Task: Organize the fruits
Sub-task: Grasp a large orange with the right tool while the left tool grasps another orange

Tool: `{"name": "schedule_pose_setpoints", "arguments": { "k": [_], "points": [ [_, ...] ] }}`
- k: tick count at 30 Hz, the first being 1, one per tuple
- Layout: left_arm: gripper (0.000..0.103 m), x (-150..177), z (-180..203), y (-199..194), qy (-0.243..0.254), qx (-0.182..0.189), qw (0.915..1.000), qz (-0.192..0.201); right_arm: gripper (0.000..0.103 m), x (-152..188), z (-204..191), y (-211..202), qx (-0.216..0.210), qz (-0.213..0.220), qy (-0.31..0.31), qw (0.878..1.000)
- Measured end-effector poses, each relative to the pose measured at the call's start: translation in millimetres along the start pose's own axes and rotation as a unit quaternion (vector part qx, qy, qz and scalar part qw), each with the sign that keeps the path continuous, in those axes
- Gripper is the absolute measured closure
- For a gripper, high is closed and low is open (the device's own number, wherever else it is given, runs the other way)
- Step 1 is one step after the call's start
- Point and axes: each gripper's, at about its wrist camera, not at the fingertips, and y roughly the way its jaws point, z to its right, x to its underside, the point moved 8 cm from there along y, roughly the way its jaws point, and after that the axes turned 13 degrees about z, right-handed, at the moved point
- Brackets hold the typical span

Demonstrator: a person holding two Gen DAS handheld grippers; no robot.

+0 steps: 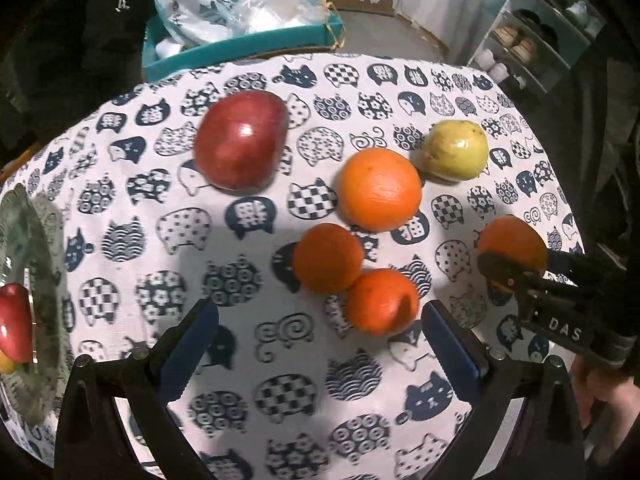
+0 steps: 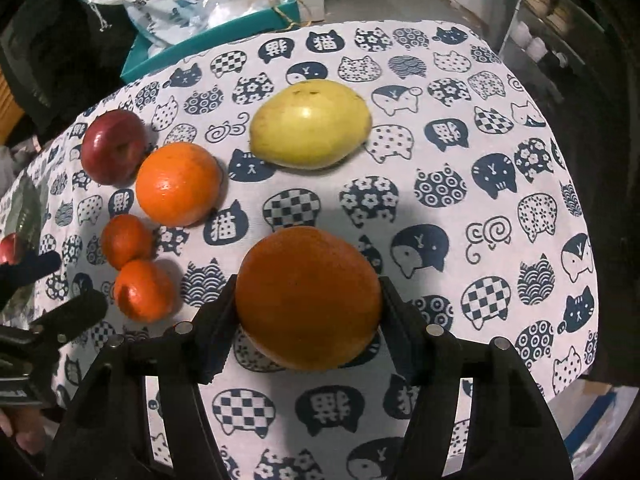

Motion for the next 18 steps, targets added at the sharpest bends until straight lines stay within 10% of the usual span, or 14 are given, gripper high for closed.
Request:
{"name": "schedule_pose_setpoints", "arguments": {
  "k": [8, 18],
  "points": [
    [0.001, 6, 18, 19, -0.04, 0.014, 0.9988, -0.027, 0.038, 1, 18, -1, 0.007, 0.004, 0.015, 1.0],
    [0.038, 13, 29, 35, -0.056, 0.019, 0.9967, -0.056, 0.038, 0, 22, 1, 0.002, 0.006, 0.021, 1.0]
  ]
}}
